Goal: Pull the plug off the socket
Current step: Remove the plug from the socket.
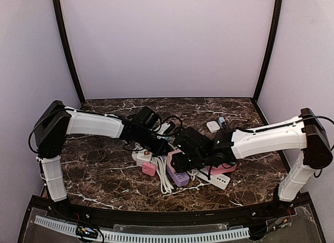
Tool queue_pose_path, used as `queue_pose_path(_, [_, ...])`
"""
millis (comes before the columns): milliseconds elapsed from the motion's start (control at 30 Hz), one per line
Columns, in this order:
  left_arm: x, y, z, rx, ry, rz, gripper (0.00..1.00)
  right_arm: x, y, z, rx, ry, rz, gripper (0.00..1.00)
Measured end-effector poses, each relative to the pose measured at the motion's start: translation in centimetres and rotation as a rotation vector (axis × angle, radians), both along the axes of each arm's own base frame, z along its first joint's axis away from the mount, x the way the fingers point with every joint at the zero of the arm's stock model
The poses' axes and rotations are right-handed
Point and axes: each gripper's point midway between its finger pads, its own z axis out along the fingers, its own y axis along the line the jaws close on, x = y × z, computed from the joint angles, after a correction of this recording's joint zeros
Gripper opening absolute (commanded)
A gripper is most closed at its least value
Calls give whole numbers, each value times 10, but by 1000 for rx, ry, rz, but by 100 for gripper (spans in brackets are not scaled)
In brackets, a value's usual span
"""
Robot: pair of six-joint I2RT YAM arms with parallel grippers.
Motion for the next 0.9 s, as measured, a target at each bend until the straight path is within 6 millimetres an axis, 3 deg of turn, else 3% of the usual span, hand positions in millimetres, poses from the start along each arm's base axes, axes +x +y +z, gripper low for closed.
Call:
queue_pose_path(400, [-2,-3,-1,-6,0,-9,6,-2,-1,-3,-34,-12,-25,0])
queue_pose_path(900, [0,-6,0,-17,-10,-9,5,7,-12,-2,143,125,-67,0])
